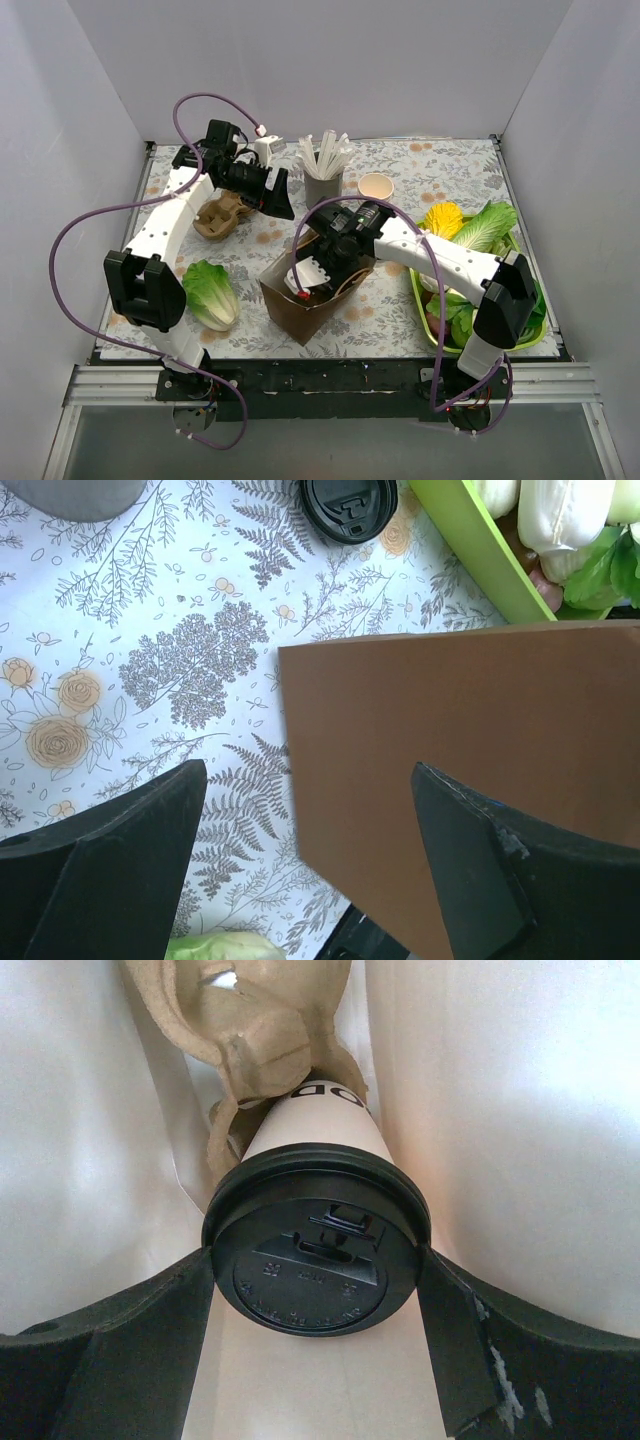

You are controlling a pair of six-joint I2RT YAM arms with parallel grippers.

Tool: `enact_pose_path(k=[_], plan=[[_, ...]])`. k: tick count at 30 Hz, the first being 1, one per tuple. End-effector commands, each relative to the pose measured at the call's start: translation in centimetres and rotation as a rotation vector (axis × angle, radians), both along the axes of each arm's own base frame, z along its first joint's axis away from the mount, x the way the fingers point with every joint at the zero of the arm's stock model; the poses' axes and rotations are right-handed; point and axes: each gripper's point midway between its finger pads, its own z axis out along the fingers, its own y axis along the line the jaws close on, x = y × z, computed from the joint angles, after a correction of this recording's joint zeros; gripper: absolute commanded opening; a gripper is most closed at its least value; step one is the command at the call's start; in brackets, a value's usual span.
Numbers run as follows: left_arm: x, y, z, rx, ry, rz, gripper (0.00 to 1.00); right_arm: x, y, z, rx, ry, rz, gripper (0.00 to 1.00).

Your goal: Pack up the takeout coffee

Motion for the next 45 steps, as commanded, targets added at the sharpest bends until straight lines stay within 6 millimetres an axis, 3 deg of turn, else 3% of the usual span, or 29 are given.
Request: enact_pose_path(k=[1,8,22,31,45], plan=[[-0.6,0.0,3.2,-0.046,-0.096,-0.008,0.84,-3.0,-3.6,-0.2,-0.159,0.109,0.055,0.01],[-2.0,0.3,3.6,-0.060,-0.132,-0.004,0.84,-3.3,-5.1,-0.7,-0.254,0.115,0.081,0.01],[-3.1,0.7,3.3,-0.054,-0.122,0.003,0.85,-5.9,-7.9,-6.1,-0.343,0.220,0.052,0.01],[-2.8,0.6,3.5,-0.055,-0.131,-0.018,0.85,-5.4,-6.3,-4.0,-0.264,0.213,-0.008,0.02],[-3.5,0.2,2.2,-0.079,-0.103,-0.054,0.86,-4.7,-5.3,-2.4,-0.178,0.164,-0.040,0.34]])
